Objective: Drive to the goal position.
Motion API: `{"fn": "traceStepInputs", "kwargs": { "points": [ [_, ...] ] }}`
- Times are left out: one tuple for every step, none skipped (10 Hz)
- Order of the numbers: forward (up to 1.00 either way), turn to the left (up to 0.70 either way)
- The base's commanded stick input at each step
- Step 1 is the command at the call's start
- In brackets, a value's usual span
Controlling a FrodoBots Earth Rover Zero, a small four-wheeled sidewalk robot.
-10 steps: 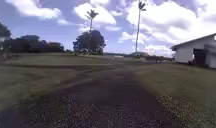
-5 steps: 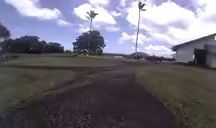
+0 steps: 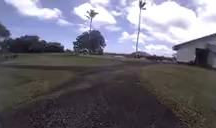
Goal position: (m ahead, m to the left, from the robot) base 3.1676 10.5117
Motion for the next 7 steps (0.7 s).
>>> {"fn": "traceStepInputs", "kwargs": {
  "points": [
    [0.50,0.00],
    [0.50,0.00],
    [0.50,0.00],
    [0.50,0.00],
    [0.50,0.00],
    [0.50,0.00],
    [0.50,0.00]
  ]
}}
